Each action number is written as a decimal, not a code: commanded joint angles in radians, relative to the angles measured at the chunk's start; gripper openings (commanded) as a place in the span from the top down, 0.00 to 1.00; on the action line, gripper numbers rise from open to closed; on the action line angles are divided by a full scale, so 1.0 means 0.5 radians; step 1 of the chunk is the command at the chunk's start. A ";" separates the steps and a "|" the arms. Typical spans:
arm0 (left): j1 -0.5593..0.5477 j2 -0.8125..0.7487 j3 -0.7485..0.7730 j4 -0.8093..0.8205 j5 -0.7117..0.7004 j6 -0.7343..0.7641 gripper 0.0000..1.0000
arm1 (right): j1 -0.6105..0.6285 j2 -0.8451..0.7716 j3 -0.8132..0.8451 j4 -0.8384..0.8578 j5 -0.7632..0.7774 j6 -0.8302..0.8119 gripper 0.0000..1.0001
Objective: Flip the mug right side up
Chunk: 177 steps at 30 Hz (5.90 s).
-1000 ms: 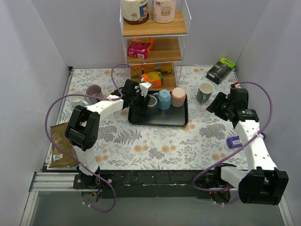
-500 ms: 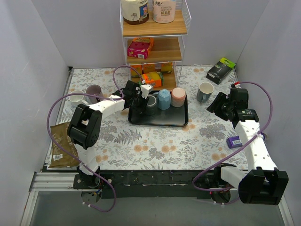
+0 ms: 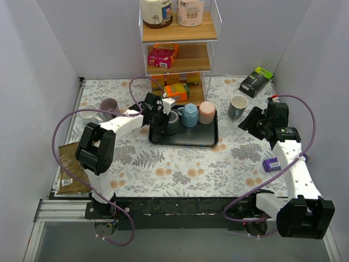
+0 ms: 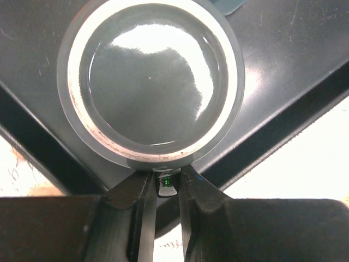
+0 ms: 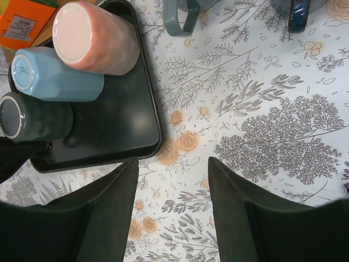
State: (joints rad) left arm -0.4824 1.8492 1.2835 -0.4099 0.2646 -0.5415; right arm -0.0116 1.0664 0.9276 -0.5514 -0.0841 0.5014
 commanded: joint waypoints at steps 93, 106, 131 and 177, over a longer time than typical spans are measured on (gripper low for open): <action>-0.207 -1.158 -0.251 0.704 0.146 -1.826 0.02 | 1.079 -0.218 0.283 0.877 0.262 0.691 0.99; -0.207 -1.091 -0.245 0.550 0.091 -1.703 0.02 | 0.858 -0.396 0.323 -0.602 1.352 0.528 0.99; -0.195 -1.078 -0.229 0.384 0.060 -1.568 0.02 | -0.360 0.327 -0.042 0.339 0.984 -0.153 0.99; -0.170 -0.757 -0.168 0.415 -0.066 -1.311 0.02 | -0.360 0.368 0.118 -0.247 0.454 0.061 0.32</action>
State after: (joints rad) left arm -0.5713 1.4082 1.1652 -0.2310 0.2798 -1.2858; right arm -0.1951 1.3472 0.9920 -0.5953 0.2344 0.4515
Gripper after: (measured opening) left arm 0.981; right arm 0.666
